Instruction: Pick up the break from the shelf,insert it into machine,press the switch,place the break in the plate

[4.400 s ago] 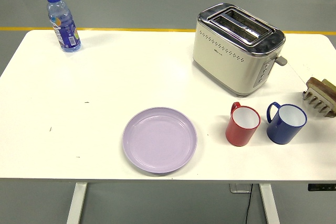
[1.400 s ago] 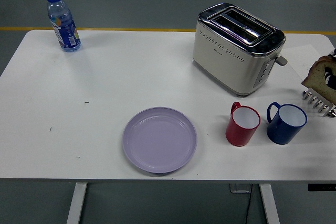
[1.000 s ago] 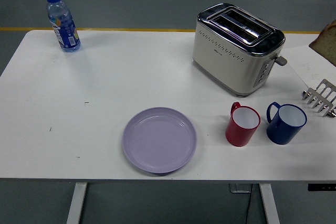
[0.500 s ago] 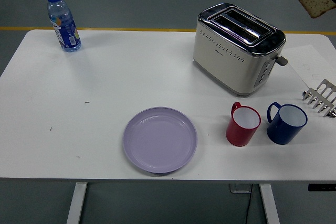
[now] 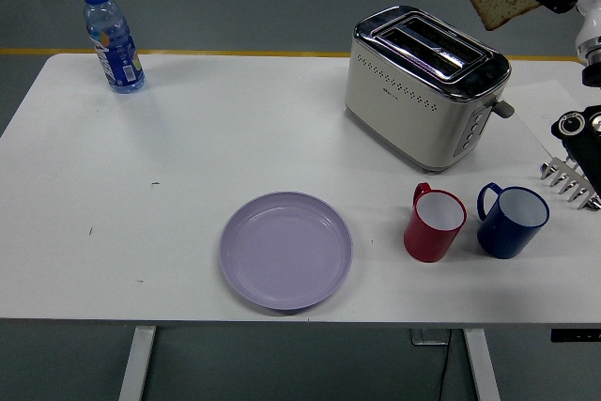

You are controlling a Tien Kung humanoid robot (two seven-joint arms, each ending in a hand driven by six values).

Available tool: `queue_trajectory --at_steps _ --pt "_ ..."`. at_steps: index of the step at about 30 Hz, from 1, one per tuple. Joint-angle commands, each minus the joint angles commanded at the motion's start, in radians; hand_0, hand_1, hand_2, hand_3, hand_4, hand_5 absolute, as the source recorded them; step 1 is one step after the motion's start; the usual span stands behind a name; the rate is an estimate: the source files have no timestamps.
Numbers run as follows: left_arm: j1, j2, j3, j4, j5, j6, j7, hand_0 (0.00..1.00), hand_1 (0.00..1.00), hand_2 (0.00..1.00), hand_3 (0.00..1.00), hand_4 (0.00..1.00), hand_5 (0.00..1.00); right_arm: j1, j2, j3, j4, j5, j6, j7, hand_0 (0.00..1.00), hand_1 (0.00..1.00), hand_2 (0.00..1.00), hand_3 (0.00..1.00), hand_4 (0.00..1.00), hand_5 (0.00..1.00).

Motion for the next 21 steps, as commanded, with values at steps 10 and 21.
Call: queue_trajectory --at_steps 10,21 --pt "0.002 0.0 0.003 0.0 -0.003 0.004 -0.001 0.711 0.782 0.806 0.723 0.436 0.958 0.061 0.076 -0.084 -0.148 -0.029 -0.008 0.012 0.263 0.301 0.371 0.459 0.467 0.002" --pt "0.002 0.0 0.006 0.0 -0.005 0.01 -0.004 0.708 0.78 0.805 0.722 0.437 0.957 0.112 0.112 -0.128 -0.257 -0.091 0.0 0.006 0.258 0.301 0.371 0.458 0.468 0.002"
